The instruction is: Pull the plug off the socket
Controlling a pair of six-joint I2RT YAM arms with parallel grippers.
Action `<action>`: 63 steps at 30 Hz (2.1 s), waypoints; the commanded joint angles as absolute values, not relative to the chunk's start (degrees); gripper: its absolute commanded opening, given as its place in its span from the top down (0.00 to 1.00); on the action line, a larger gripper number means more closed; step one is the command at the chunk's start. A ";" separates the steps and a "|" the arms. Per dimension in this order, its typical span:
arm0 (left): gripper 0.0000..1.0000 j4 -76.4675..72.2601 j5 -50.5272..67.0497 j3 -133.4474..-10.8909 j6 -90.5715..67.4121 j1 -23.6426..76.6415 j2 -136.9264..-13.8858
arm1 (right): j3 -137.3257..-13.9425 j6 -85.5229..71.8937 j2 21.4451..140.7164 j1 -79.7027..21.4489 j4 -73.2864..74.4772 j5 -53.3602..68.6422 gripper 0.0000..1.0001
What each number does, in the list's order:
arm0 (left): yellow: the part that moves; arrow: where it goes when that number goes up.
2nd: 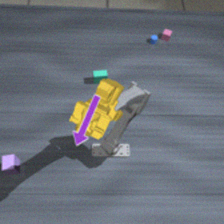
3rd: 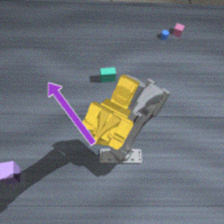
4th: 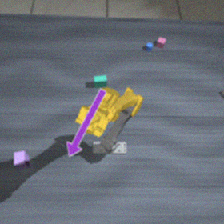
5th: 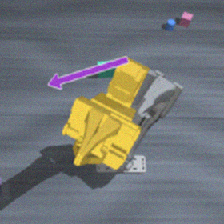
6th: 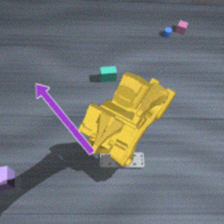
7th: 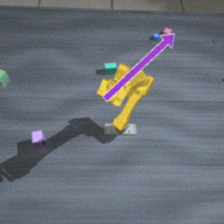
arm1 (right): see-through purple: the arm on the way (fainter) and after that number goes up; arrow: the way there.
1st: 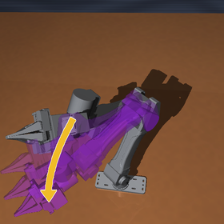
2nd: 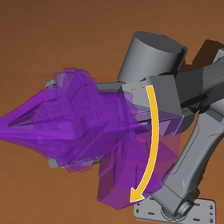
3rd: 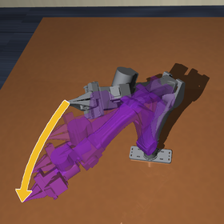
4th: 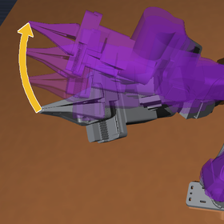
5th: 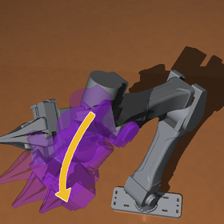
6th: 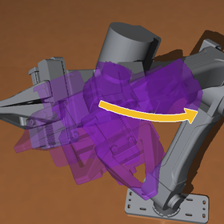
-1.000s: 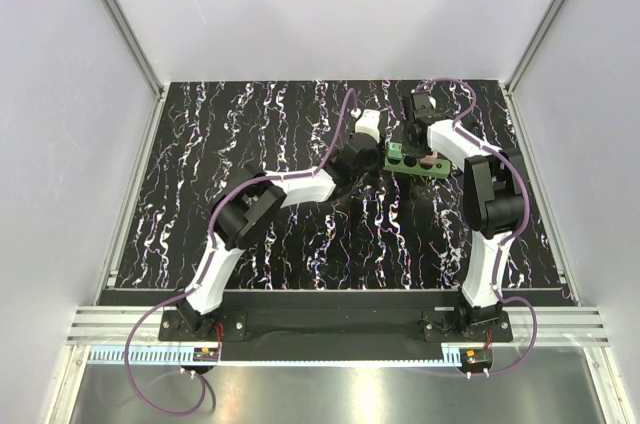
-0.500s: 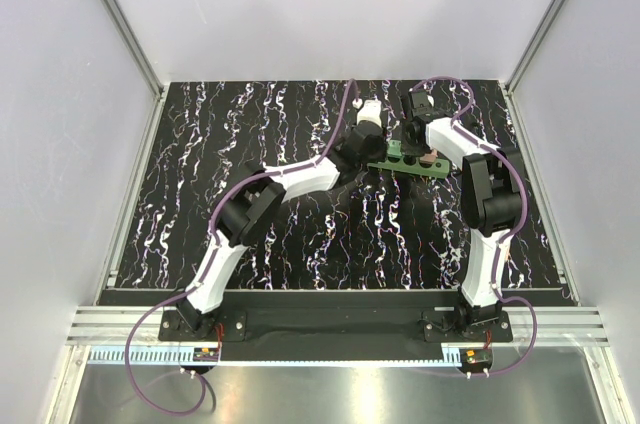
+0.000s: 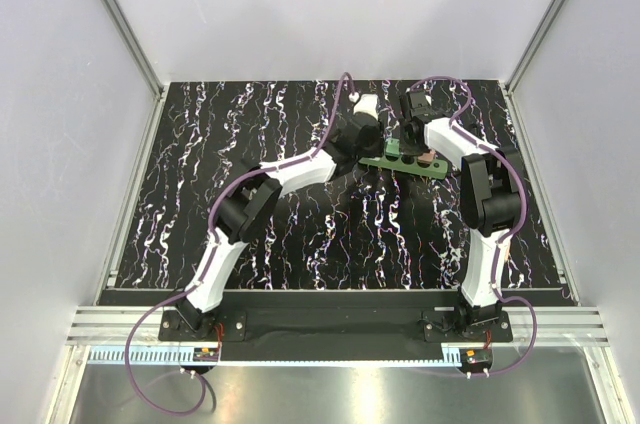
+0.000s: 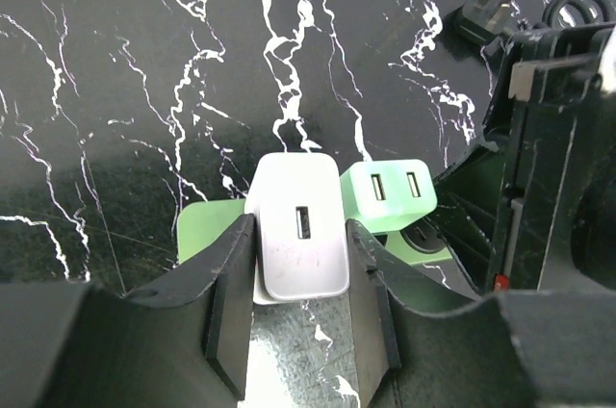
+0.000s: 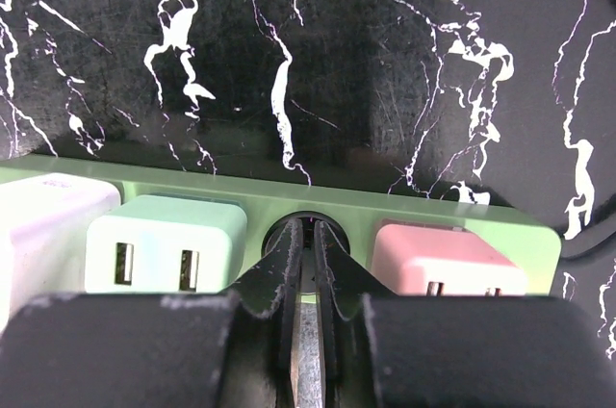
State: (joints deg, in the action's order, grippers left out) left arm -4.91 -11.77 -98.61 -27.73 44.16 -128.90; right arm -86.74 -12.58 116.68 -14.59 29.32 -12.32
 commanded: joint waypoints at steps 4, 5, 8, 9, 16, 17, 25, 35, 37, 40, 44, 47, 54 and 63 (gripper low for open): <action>1.00 -21.35 -15.55 -112.24 -18.29 47.28 -122.87 | -83.85 -12.57 122.34 -16.43 39.02 -7.03 0.88; 1.00 -24.40 -15.82 -111.11 -17.59 47.72 -122.61 | -84.02 -12.48 122.43 -16.44 39.20 -7.03 0.88; 1.00 -32.75 -15.99 -105.04 -15.47 48.43 -120.50 | -83.94 -12.39 122.43 -16.52 39.20 -7.03 0.88; 1.00 -33.39 -16.69 -104.33 -15.29 48.25 -119.80 | -83.94 -12.31 122.43 -16.44 39.29 -7.03 0.88; 1.00 -42.70 -17.58 -97.21 -11.52 47.99 -117.51 | -84.11 -12.13 122.52 -16.52 39.29 -7.03 0.88; 1.00 -43.93 -17.32 -96.60 -9.60 48.34 -117.34 | -84.11 -12.13 122.52 -16.52 39.29 -6.94 0.88; 1.00 -25.25 -19.60 -107.84 -26.95 45.71 -121.29 | -84.20 -11.95 122.52 -16.44 39.55 -6.86 0.88; 1.00 -18.91 -22.76 -117.94 -18.81 45.61 -125.68 | -84.81 -12.04 122.96 -16.52 39.73 -7.21 0.89; 1.00 -15.66 -22.94 -120.58 -19.51 45.53 -127.09 | -84.64 -11.95 122.87 -16.44 39.81 -7.03 0.88; 1.00 -13.45 -21.71 -123.22 -22.06 45.09 -128.23 | -84.81 -11.87 122.87 -16.52 39.90 -6.94 0.89; 1.00 -37.71 -13.65 -104.51 -13.91 45.79 -122.72 | -85.34 -11.43 123.31 -16.52 40.34 -6.85 0.89; 1.00 -44.38 -13.89 -101.26 -9.86 46.23 -121.64 | -85.34 -11.51 123.22 -16.52 40.34 -6.86 0.89; 1.00 -48.43 -13.79 -96.77 -0.63 48.51 -118.92 | -85.08 -11.51 123.13 -16.52 40.08 -6.77 0.89; 1.00 -25.87 -28.73 -109.60 -15.19 47.90 -121.82 | -85.08 -11.25 123.13 -16.52 40.08 -6.77 0.89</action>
State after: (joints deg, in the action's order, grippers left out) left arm -14.11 -22.85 -98.87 -7.46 47.53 -130.58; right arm -88.99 -11.16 117.40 -15.38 30.39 -10.92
